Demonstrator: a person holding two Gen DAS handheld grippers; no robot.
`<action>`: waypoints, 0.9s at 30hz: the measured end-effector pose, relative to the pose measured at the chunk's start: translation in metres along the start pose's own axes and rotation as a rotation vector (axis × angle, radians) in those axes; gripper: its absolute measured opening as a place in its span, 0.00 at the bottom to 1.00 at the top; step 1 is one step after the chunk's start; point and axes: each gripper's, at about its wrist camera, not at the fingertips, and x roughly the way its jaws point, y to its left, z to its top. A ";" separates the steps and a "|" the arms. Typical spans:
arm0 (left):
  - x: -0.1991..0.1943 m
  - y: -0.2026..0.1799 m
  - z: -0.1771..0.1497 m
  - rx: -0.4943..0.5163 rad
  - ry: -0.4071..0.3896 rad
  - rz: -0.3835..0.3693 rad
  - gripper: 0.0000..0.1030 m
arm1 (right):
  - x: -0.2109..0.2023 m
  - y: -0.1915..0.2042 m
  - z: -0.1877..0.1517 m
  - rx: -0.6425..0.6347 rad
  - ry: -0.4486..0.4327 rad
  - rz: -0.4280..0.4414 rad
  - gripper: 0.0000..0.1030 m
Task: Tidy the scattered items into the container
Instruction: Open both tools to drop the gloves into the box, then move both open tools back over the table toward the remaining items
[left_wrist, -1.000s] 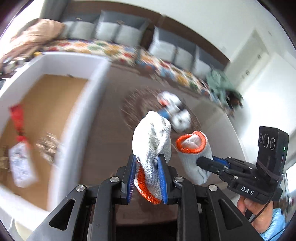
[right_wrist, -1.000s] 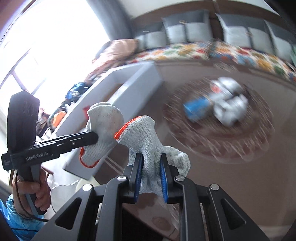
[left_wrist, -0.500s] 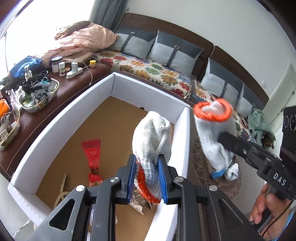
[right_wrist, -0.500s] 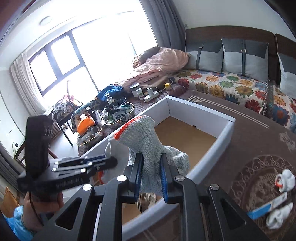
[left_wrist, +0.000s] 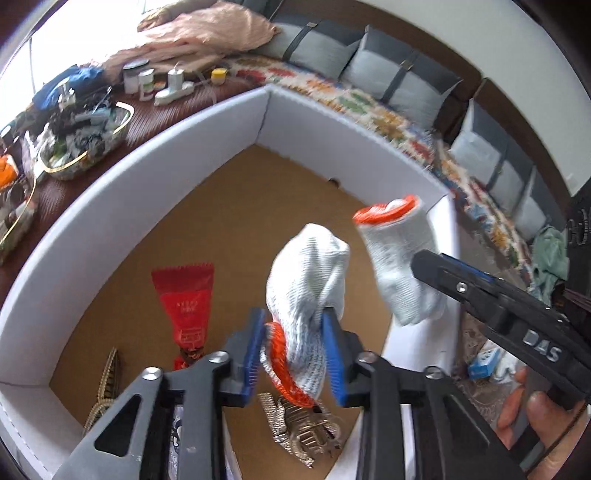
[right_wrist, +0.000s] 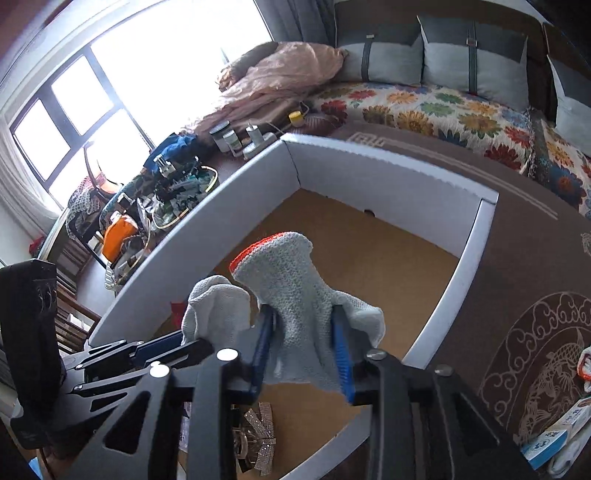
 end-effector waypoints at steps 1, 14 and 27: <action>0.004 0.002 -0.001 -0.015 0.006 0.008 0.61 | 0.005 -0.003 -0.001 0.012 0.015 -0.005 0.45; -0.052 -0.013 -0.025 0.003 -0.099 -0.010 0.64 | -0.087 -0.039 -0.053 0.165 -0.216 0.024 0.45; -0.102 -0.133 -0.099 0.255 -0.076 -0.178 0.64 | -0.172 -0.103 -0.210 0.389 -0.211 -0.086 0.45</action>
